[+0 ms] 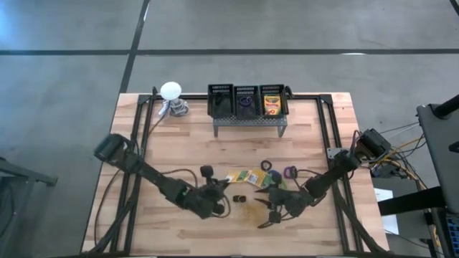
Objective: Pick & Place Office Desk Supplies
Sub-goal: Put the yellow crayon box into the right black bin on the shelf
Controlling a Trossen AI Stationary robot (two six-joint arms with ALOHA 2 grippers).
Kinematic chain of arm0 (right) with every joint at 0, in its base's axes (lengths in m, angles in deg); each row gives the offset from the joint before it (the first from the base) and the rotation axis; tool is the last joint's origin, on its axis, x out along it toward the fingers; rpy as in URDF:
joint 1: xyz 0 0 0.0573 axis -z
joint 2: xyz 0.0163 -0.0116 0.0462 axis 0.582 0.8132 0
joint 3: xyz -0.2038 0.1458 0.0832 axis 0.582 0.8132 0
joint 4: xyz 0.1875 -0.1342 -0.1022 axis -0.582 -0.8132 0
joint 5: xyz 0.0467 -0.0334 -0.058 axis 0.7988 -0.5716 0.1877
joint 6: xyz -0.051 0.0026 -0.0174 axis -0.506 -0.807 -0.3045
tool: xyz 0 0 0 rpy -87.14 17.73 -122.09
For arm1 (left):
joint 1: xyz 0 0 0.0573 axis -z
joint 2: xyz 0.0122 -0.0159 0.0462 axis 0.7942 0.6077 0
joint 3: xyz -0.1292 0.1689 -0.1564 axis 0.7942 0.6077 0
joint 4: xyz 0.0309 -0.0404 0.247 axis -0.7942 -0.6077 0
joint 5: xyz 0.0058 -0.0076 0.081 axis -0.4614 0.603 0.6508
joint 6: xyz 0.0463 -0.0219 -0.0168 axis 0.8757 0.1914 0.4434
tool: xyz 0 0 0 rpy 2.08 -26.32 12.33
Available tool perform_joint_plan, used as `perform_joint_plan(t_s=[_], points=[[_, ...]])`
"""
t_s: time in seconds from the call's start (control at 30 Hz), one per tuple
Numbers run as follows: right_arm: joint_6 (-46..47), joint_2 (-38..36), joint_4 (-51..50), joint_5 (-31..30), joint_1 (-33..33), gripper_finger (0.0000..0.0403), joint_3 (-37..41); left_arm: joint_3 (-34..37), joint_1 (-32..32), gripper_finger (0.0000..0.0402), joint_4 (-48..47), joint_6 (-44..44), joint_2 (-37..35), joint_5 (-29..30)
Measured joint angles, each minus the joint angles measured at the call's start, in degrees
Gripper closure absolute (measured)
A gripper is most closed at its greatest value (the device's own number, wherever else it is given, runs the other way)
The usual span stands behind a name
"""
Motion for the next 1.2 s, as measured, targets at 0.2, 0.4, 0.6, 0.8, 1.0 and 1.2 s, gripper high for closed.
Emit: perform_joint_plan(t_s=[0.2,0.4,0.6,0.8,1.0,1.2], points=[[3.61,0.13,2.37,-2.62,0.0,0.0278,2.46,13.11,-0.61,0.037,31.4,1.83,-4.71,-15.82],[-3.93,3.33,24.55,-1.75,0.64,0.0236,6.75,22.74,-2.49,0.0369,60.08,2.39,-2.66,-27.81],[-15.51,11.94,51.49,6.76,4.51,0.0174,6.49,21.1,-2.82,0.0368,59.95,2.73,-2.04,-30.44],[-18.57,17.27,59.31,15.0,8.01,0.0146,2.87,18.67,-2.58,0.0368,55.41,3.9,-2.06,-31.06],[-23.33,15.46,59.4,17.18,8.44,0.0154,-0.63,18.03,-2.49,0.0368,53.38,3.9,-2.06,-30.99],[-23.6,11.39,58.85,19.07,8.44,0.0199,1.03,18.01,-2.47,0.0365,53.39,3.9,-2.08,-30.88]])
